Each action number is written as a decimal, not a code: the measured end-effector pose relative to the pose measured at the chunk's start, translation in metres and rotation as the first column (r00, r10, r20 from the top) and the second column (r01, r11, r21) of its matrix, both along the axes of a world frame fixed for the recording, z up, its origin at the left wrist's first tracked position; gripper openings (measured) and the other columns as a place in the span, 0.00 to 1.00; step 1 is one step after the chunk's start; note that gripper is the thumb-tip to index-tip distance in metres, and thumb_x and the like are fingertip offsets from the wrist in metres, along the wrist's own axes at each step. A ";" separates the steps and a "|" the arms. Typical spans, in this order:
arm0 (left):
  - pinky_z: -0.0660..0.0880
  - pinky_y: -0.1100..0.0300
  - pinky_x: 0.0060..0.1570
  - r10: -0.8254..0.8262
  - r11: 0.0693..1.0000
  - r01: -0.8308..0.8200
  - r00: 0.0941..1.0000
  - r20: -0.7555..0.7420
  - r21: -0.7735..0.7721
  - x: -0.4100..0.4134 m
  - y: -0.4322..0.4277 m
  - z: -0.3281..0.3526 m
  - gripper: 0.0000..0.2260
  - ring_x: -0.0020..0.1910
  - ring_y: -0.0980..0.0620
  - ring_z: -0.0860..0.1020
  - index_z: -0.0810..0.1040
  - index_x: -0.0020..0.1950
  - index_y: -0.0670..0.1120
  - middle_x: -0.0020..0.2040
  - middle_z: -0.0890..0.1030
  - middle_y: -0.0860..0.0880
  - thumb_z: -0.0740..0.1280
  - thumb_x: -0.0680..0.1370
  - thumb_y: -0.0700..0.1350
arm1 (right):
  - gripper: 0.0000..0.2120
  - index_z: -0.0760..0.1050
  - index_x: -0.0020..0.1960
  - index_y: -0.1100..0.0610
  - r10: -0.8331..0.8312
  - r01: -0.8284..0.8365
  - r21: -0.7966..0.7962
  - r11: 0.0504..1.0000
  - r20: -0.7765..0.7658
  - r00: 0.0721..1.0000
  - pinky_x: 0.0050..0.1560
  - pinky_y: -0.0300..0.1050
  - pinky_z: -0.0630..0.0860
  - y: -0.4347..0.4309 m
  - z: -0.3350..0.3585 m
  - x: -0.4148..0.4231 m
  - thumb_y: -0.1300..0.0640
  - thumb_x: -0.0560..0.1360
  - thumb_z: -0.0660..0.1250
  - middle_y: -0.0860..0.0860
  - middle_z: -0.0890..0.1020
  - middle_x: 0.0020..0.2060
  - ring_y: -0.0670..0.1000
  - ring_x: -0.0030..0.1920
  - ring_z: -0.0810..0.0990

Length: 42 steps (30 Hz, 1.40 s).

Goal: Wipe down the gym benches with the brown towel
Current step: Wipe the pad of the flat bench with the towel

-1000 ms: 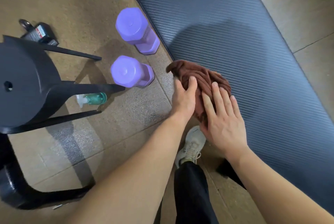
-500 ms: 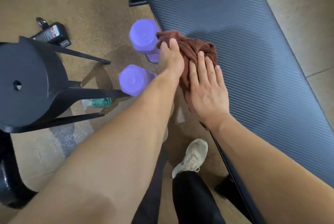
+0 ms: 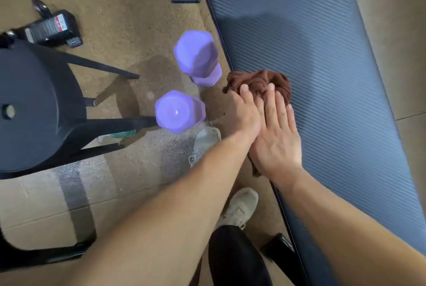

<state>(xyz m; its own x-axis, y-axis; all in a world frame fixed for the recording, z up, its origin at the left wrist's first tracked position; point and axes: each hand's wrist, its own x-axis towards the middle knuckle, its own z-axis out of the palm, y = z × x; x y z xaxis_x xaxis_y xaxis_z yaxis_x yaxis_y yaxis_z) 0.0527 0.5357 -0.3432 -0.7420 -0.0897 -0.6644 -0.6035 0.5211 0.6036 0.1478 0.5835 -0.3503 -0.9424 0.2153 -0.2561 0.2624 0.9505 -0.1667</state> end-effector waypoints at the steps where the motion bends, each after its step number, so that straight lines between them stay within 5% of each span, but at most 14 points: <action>1: 0.70 0.51 0.66 0.007 1.000 -0.008 0.999 -0.048 -0.012 -0.028 0.001 0.001 0.24 0.63 0.41 0.76 0.72 0.64 0.40 0.63 0.78 0.39 0.50 0.83 0.58 | 0.31 0.47 0.81 0.60 -0.027 0.027 -0.006 1.000 -0.027 0.999 0.78 0.55 0.46 -0.001 -0.002 -0.029 0.54 0.83 0.57 0.61 0.50 0.80 0.60 0.80 0.50; 6: 0.66 0.56 0.64 0.020 1.000 -0.020 0.999 -0.030 0.006 -0.130 0.009 0.008 0.21 0.68 0.42 0.72 0.69 0.71 0.40 0.69 0.74 0.40 0.50 0.86 0.52 | 0.27 0.47 0.81 0.59 -0.045 0.042 -0.043 0.998 -0.075 0.996 0.79 0.55 0.47 0.000 -0.005 -0.139 0.53 0.85 0.49 0.59 0.48 0.81 0.58 0.81 0.48; 12: 0.67 0.51 0.66 -0.093 0.996 0.092 0.994 0.049 0.018 -0.063 -0.009 0.002 0.19 0.65 0.39 0.74 0.71 0.66 0.42 0.65 0.76 0.37 0.51 0.85 0.54 | 0.30 0.51 0.81 0.61 -0.067 0.066 -0.024 0.998 -0.038 0.997 0.79 0.56 0.48 -0.013 0.006 -0.061 0.56 0.82 0.57 0.62 0.49 0.80 0.60 0.80 0.50; 17: 0.68 0.46 0.67 -0.159 0.987 0.159 0.980 0.119 0.011 -0.032 -0.019 0.009 0.28 0.64 0.40 0.75 0.73 0.64 0.45 0.63 0.78 0.39 0.46 0.80 0.62 | 0.29 0.53 0.80 0.61 0.015 -0.017 0.012 1.000 0.126 0.992 0.78 0.61 0.55 -0.001 0.016 -0.042 0.56 0.82 0.56 0.62 0.51 0.80 0.61 0.80 0.52; 21: 0.66 0.51 0.67 -0.062 0.997 0.056 0.989 0.134 0.051 -0.100 -0.007 0.012 0.20 0.67 0.39 0.73 0.70 0.70 0.44 0.68 0.75 0.40 0.49 0.85 0.54 | 0.31 0.52 0.80 0.61 0.043 -0.046 0.036 0.998 0.089 0.995 0.79 0.58 0.50 0.009 0.015 -0.109 0.54 0.82 0.59 0.61 0.51 0.80 0.60 0.80 0.50; 28: 0.67 0.54 0.65 0.005 1.000 -0.003 0.996 -0.086 0.024 -0.245 0.003 0.009 0.20 0.66 0.40 0.74 0.74 0.68 0.40 0.66 0.77 0.39 0.52 0.86 0.51 | 0.28 0.45 0.81 0.57 -0.091 0.091 0.001 0.996 0.003 0.996 0.79 0.55 0.44 0.005 0.000 -0.262 0.51 0.85 0.49 0.58 0.45 0.81 0.56 0.81 0.44; 33: 0.66 0.56 0.60 -0.096 0.993 0.093 0.994 0.047 0.069 -0.213 -0.009 0.012 0.21 0.66 0.40 0.73 0.71 0.70 0.42 0.67 0.76 0.38 0.51 0.85 0.53 | 0.28 0.52 0.81 0.60 -0.102 0.103 0.011 0.995 -0.009 0.995 0.79 0.58 0.51 -0.005 0.010 -0.218 0.54 0.83 0.55 0.60 0.50 0.81 0.58 0.81 0.50; 37: 0.70 0.51 0.63 -0.225 0.974 0.221 0.955 0.196 0.038 -0.160 -0.022 0.012 0.22 0.63 0.38 0.76 0.72 0.67 0.47 0.63 0.78 0.39 0.49 0.84 0.58 | 0.28 0.56 0.80 0.61 -0.087 0.074 0.084 0.994 0.167 0.982 0.77 0.58 0.56 -0.011 0.016 -0.170 0.55 0.81 0.54 0.62 0.52 0.80 0.60 0.79 0.55; 42: 0.68 0.55 0.62 -0.096 0.993 0.083 0.981 0.168 0.086 -0.212 -0.010 0.021 0.20 0.64 0.40 0.76 0.71 0.69 0.43 0.64 0.78 0.39 0.51 0.85 0.53 | 0.31 0.49 0.81 0.59 -0.031 0.008 0.116 0.993 0.194 0.981 0.79 0.56 0.50 0.002 0.013 -0.229 0.52 0.83 0.56 0.61 0.45 0.81 0.58 0.81 0.47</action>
<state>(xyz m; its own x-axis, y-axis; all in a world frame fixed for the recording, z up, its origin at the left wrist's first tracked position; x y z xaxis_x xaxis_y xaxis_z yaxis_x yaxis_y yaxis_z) -0.1588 0.5258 -0.3222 -0.6193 0.0290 -0.7846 -0.6544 0.5331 0.5363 -0.0815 0.5854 -0.3374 -0.8721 0.2713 -0.4072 0.2976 0.9547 -0.0015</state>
